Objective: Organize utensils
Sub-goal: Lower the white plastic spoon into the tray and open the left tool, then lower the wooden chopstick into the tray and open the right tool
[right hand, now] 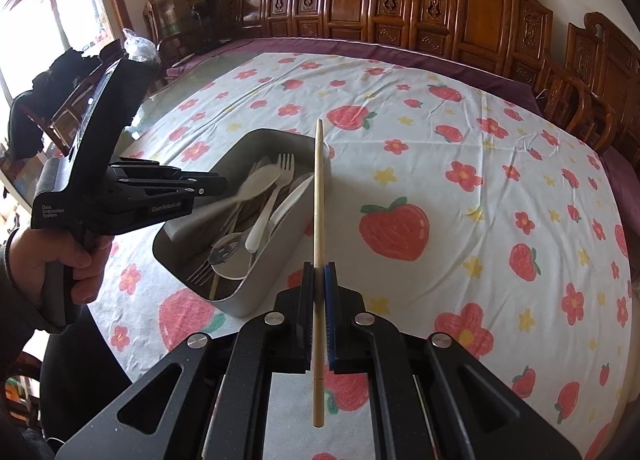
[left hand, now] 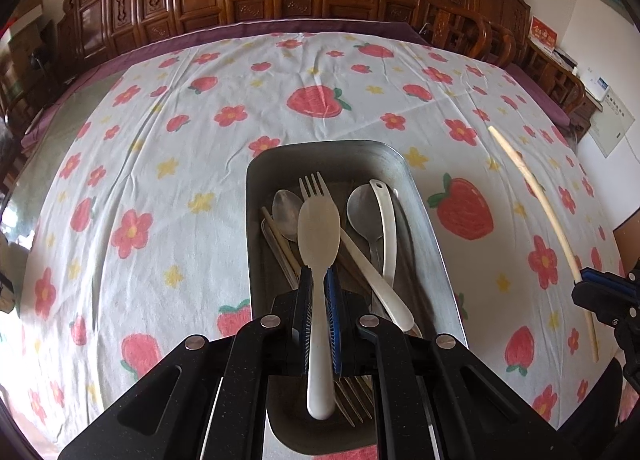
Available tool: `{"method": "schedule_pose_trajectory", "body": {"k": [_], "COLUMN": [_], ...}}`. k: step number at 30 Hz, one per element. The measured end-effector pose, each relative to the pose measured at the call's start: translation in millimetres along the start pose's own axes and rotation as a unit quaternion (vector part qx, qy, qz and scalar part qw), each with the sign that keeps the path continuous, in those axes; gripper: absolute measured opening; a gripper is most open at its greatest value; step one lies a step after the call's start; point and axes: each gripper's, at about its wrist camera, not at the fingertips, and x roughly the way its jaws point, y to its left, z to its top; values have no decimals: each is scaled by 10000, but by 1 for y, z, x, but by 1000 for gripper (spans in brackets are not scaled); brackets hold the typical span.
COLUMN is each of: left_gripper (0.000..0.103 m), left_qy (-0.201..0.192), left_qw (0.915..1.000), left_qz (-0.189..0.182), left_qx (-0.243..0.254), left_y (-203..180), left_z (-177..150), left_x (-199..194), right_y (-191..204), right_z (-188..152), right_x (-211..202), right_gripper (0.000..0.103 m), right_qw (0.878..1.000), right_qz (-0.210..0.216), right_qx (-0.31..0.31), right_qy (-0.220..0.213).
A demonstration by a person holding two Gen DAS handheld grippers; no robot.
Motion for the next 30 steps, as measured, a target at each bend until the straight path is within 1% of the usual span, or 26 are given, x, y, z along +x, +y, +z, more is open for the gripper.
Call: {"method": "schedule_pose_trajectory", "body": {"k": [4,5,6,7,9,12,14,15,16,17,20,21,22,24,26,29,30], "left_gripper": [10,12,17,20,21,30,33,36,42,44,46,48,59,69,70,76,81], "left_qy": [-73,-111,-145,-193,-247,-340,-392,-421,-442,-480,-538,-547,-573,-664,-674,-710,-727], "left_qw": [10000,9999,9999,9998,9997,9993,9990,9988,9987,9984,9979,9978,9976,9970,9968,9965,9964], "left_qz": [17,28,43,70,89,130,170,200,214,241,299,307,307,314,329,331,328], "left_qx": [-19,-19,-18,-18,-30,-86,-123,-138,-150,-167,-196,-210,-227,-249,-262,-279,-286], "left_y": [6,8,10,13,19,30,37,41,45,49,59,62,65,69,72,75,77], "left_z": [-2,-3,-3,-5,-6,-8,-10,-11,-12,-13,-17,-18,-19,-21,-23,-25,-26], "left_x": [-6,-9,-12,-16,-22,-32,-37,-40,-42,-45,-51,-53,-55,-58,-60,-62,-63], "right_y": [9,11,14,17,23,33,40,42,45,48,54,56,58,61,65,68,69], "right_z": [4,6,8,10,14,21,25,27,29,30,36,38,39,42,43,45,45], "right_x": [6,8,11,13,20,31,40,43,47,50,63,68,72,80,89,99,102], "right_gripper": [6,6,6,6,6,6,6,6,6,6,6,6,6,6,6,6,6], "right_qw": [10000,9999,9999,9999,9997,9994,9990,9989,9987,9985,9979,9976,9974,9971,9970,9970,9970], "right_qz": [72,99,133,160,230,337,405,426,465,490,549,566,574,569,540,486,464], "right_qx": [-40,-41,-40,-39,-29,-15,14,34,72,97,201,244,271,306,310,309,310], "right_qy": [23,32,43,52,77,123,169,182,208,222,289,319,339,393,449,525,543]}}
